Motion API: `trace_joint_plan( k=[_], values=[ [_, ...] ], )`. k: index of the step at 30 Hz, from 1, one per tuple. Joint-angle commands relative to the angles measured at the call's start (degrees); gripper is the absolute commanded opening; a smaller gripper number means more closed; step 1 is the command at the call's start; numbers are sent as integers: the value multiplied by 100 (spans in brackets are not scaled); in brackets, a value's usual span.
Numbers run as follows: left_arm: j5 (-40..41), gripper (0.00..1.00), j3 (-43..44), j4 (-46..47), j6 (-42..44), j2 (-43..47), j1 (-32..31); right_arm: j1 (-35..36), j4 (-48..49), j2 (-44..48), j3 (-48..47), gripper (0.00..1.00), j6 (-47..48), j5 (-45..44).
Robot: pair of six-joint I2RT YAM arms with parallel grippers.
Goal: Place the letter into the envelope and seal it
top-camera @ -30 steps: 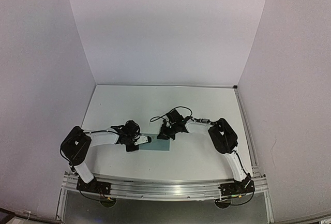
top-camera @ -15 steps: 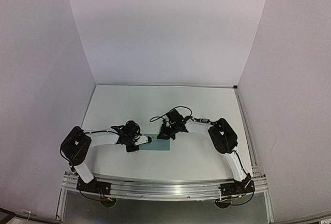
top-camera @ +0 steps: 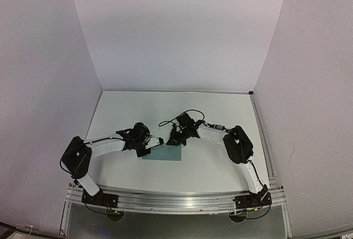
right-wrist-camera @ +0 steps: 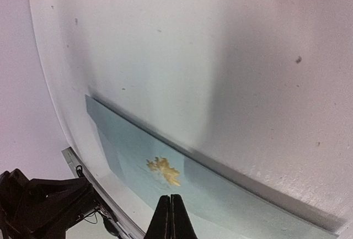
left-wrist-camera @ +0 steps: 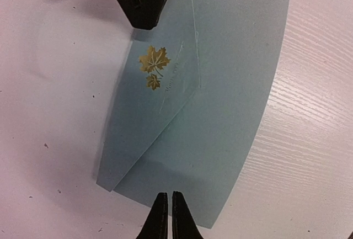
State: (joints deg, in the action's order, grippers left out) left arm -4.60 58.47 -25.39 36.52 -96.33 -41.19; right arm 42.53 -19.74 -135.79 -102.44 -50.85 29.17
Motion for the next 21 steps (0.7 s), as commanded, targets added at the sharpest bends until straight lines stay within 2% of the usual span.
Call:
trace_joint_plan(
  k=[1,3,6,7,8,9,13,18,21],
  values=[
    [-294,8,373,-231,-347,535,5,-36,-93,452,-479,0,228,135],
    [-392,20,383,-124,-551,799,6,-90,-213,783,-457,8,327,-4],
    [-667,51,239,179,-928,1310,13,-183,-1100,1248,-557,32,755,-626],
    [-746,61,156,305,-1087,1501,18,-215,-1632,1378,-666,45,948,-977],
    [-801,69,79,414,-1230,1663,20,-245,-2133,1456,-829,70,1166,-1302],
    [-824,78,-16,570,-1418,1793,22,-285,-2737,1514,-983,83,1332,-1701],
    [-784,98,-331,999,-1950,2121,32,-499,-4577,1736,-1357,88,1685,-3073],
    [-787,100,-685,1169,-2109,2365,32,-1020,-5734,1905,-1296,90,1866,-4146],
    [-812,99,-801,1153,-2131,2475,32,-1360,-5844,1902,-1164,91,2095,-4319]
  ],
)
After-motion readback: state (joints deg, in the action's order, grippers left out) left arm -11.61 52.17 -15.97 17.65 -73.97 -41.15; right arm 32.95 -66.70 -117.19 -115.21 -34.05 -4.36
